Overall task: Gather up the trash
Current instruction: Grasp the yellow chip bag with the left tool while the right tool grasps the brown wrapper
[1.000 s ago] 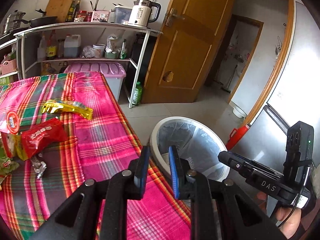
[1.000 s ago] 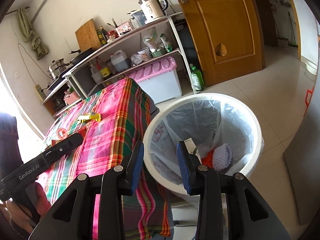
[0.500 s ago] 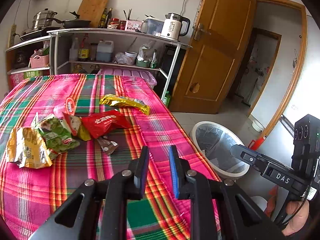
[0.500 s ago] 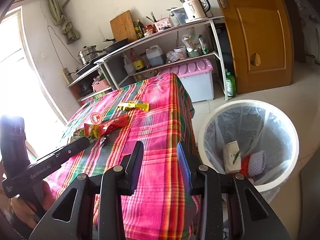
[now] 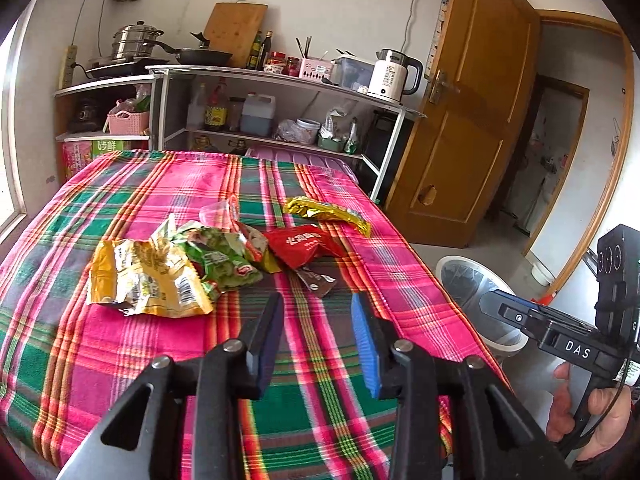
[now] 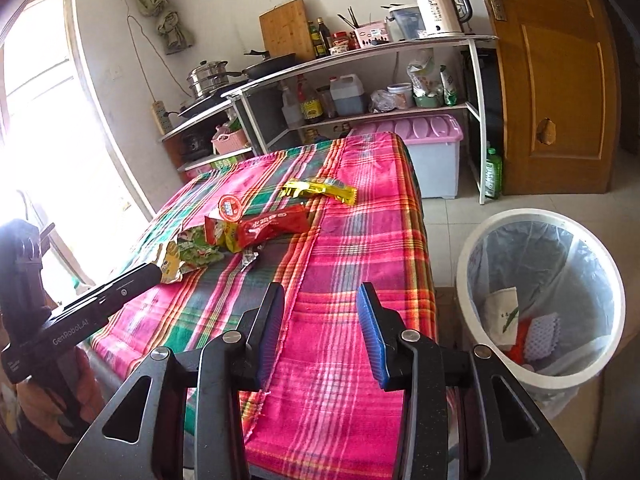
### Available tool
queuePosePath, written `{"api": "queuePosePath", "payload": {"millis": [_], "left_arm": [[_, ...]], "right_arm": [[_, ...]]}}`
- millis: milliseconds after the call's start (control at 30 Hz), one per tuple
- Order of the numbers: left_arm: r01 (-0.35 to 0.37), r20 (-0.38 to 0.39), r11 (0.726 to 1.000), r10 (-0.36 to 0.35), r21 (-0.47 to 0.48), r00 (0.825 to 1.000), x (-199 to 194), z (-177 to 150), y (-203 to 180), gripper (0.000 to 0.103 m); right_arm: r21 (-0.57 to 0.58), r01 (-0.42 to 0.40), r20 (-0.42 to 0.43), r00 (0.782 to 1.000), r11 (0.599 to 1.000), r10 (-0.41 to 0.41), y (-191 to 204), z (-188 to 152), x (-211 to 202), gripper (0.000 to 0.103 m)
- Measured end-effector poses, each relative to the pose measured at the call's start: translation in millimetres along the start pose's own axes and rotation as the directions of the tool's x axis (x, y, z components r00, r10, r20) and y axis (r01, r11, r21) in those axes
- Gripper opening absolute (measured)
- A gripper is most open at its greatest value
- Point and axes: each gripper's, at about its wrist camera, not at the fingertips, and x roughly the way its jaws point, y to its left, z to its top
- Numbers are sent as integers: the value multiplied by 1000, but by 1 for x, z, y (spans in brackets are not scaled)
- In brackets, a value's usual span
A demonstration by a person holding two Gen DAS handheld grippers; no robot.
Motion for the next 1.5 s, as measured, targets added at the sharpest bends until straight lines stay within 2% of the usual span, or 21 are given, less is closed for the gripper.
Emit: {"api": "queuePosePath", "payload": {"millis": [67,233,333,433,567,800,900,1100,1233,1300,1367,1400,1500], "left_arm": [[-18,12,1000,18,-21,1000,-4,0,11,48],[-71,22,996,73,-60,997,-9,3,40,48],[-115,25,990,117,-80,993,-11,6,59,48],[-170,20,979,173,-109,985,-10,10,82,53],[-231,-19,963,231,-140,973,0,14,111,58],[-259,-107,945,242,-202,964,28,16,142,66],[-261,-154,938,230,-227,961,39,15,149,67],[-282,-189,933,242,-224,952,51,17,148,67],[-327,-213,929,289,-173,933,58,19,140,67],[-359,-229,924,324,-133,918,62,19,134,67],[-379,-237,920,348,-101,907,64,20,130,64],[-377,-235,922,347,-94,908,64,20,130,55],[-361,-232,928,333,-88,914,62,19,128,33]], "right_arm": [[-15,-8,-7,1000,1000,8,8,1,5,39],[-57,-39,-31,999,998,37,30,8,23,39],[-84,-54,-42,998,995,51,40,13,36,39],[-103,-72,-59,996,992,66,51,18,49,39],[-133,-79,-86,994,988,68,62,26,70,39],[-164,-89,-133,989,983,67,74,34,104,40],[-184,-86,-159,986,979,56,77,36,117,46],[-203,-67,-225,974,977,20,74,37,146,46],[-211,-43,-281,960,977,-18,71,34,163,46],[-224,-37,-274,961,974,-27,72,33,164,46],[-237,-17,-269,962,971,-49,73,32,164,37],[-235,-12,-267,962,972,-53,73,32,163,26],[-225,-20,-269,962,974,-42,71,32,160,25]]}}
